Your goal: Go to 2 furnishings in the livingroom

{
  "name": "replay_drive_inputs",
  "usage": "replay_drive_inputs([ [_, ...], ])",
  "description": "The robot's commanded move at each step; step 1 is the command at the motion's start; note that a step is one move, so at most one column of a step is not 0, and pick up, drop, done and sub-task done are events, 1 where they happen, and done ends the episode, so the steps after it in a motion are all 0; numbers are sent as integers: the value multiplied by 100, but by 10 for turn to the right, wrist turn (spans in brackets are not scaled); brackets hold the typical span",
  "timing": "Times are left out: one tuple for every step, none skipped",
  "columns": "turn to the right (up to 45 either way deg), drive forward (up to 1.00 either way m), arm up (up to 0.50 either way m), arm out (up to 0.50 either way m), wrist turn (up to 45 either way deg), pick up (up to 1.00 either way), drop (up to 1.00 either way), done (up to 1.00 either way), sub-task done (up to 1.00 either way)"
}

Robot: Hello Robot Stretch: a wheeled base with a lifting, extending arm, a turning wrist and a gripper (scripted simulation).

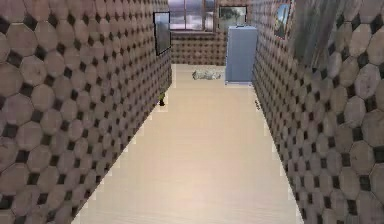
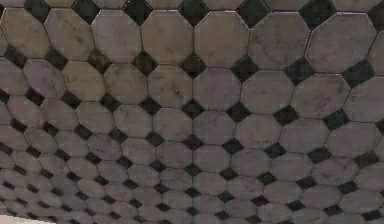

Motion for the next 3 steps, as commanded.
replay_drive_inputs([
  [0,100,0,0,0,0,0,0,0],
  [0,100,0,0,0,0,0,0,0],
  [0,100,0,0,0,0,0,0,0],
])
